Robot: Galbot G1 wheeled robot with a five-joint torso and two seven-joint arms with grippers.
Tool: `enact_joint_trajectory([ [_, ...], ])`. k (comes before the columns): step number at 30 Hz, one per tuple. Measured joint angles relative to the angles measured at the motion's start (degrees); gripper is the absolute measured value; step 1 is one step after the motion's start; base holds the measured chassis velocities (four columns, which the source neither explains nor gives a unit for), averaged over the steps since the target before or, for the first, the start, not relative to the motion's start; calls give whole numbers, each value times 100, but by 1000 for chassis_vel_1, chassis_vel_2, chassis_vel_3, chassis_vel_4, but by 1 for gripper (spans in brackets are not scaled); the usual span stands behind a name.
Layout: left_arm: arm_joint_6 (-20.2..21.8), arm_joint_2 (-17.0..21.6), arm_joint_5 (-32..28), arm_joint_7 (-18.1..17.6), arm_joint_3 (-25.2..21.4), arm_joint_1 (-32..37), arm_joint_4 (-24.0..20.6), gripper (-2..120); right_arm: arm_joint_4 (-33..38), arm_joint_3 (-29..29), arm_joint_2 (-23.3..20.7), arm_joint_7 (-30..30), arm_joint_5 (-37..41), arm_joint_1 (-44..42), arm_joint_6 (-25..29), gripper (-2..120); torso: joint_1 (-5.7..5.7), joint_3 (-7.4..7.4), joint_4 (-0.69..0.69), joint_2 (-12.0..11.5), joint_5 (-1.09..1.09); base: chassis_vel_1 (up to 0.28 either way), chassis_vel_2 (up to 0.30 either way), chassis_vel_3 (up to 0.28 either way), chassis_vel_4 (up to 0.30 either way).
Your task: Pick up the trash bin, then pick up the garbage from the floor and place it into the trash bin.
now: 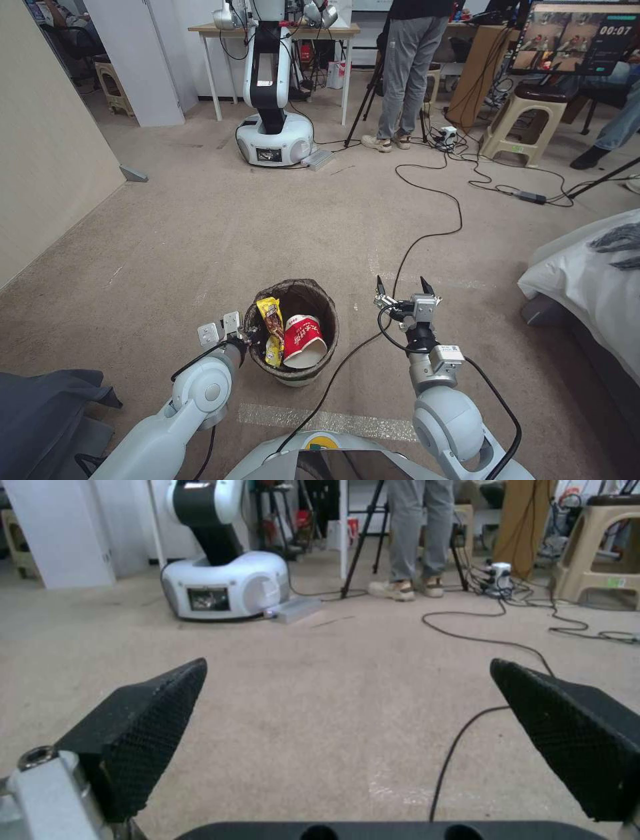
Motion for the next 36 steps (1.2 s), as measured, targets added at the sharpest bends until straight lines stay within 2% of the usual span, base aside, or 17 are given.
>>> enact_joint_trajectory([
  [10, -58, -89, 27, 58, 58, -170, 484, 0, -16, -52, 16, 23, -2, 66, 0, 100, 0, -1, -1, 1, 5, 0, 0, 0, 0],
  [22, -61, -144, 85, 139, 104, -256, 702, 0, -24, -81, 8, 39, 23, 116, -4, 100, -1, -3, 1, 3, 4, 0, 0, 0, 0],
  [24, -57, -146, 117, 186, 105, -236, 707, 8, -30, -80, -11, 41, 33, 129, -4, 100, -1, -2, 1, 2, 3, 0, 0, 0, 0],
  [25, -57, -146, 117, 186, 105, -236, 707, 8, -30, -80, -11, 41, 33, 129, -4, 100, -1, -2, 1, 2, 3, 0, 0, 0, 0],
  [28, -67, -154, 247, 298, 104, -207, 716, 23, -46, -91, 0, 42, 34, 134, -2, 100, -1, -1, 1, 1, 1, 0, 0, 0, 0],
  [32, -114, -171, 308, 392, 105, -199, 721, 31, -51, -98, 4, 42, 32, 123, 0, 100, 0, 0, 0, 1, 0, 0, 0, 0, 0],
  [35, -217, -190, 363, 580, 127, -204, 719, 48, -69, -97, 2, 41, 31, 119, 14, 100, 0, 1, -1, 0, -3, 0, 0, 0, 0],
  [36, -217, -190, 363, 580, 127, -204, 719, 48, -69, -97, 2, 41, 31, 119, 14, 100, 0, 1, -1, 0, -3, 0, 0, 0, 0],
])
